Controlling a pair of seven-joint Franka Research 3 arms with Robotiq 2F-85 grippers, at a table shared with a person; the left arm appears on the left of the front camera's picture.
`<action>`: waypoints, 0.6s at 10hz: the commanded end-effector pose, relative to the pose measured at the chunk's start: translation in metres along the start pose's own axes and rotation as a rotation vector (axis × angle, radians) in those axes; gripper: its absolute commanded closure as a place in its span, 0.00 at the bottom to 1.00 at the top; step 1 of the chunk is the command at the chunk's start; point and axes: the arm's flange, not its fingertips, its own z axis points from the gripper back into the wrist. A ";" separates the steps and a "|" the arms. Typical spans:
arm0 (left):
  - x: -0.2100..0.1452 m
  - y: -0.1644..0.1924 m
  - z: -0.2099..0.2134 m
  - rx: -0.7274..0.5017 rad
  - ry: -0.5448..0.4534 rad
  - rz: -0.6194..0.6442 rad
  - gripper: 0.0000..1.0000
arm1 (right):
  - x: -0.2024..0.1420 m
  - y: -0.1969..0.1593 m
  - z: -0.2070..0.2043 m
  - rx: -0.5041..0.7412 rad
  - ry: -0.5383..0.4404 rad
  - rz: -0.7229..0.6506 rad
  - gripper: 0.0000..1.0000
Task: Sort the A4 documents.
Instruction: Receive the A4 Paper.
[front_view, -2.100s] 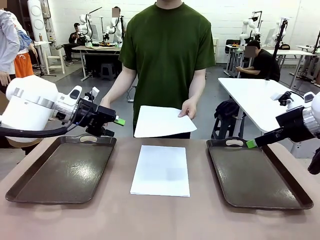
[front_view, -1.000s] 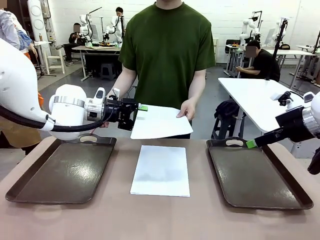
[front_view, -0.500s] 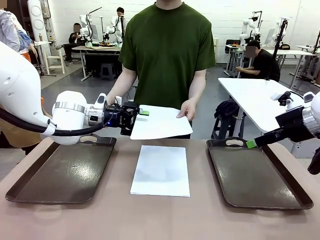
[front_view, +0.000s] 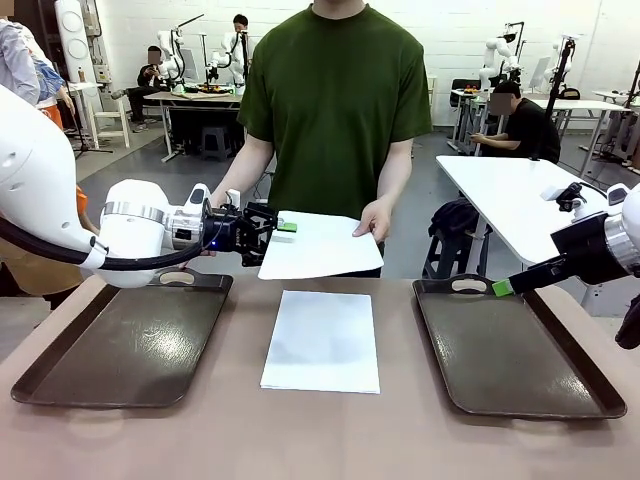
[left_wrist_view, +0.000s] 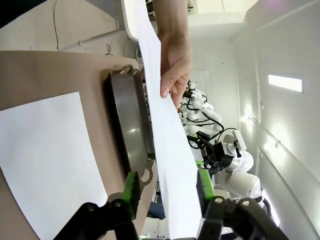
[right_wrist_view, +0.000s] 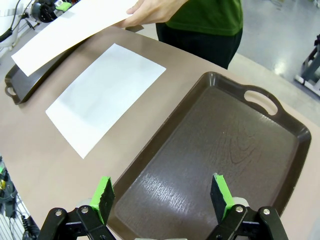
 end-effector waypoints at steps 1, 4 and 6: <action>-0.002 -0.004 0.004 -0.038 -0.001 0.040 0.80 | -0.001 -0.001 -0.004 0.008 -0.002 -0.008 0.00; -0.003 -0.002 0.005 -0.048 0.015 0.041 0.64 | -0.001 -0.001 -0.004 0.008 -0.002 -0.008 0.00; -0.004 -0.001 0.004 -0.046 0.023 0.041 0.84 | -0.001 -0.001 -0.004 0.008 -0.002 -0.008 0.00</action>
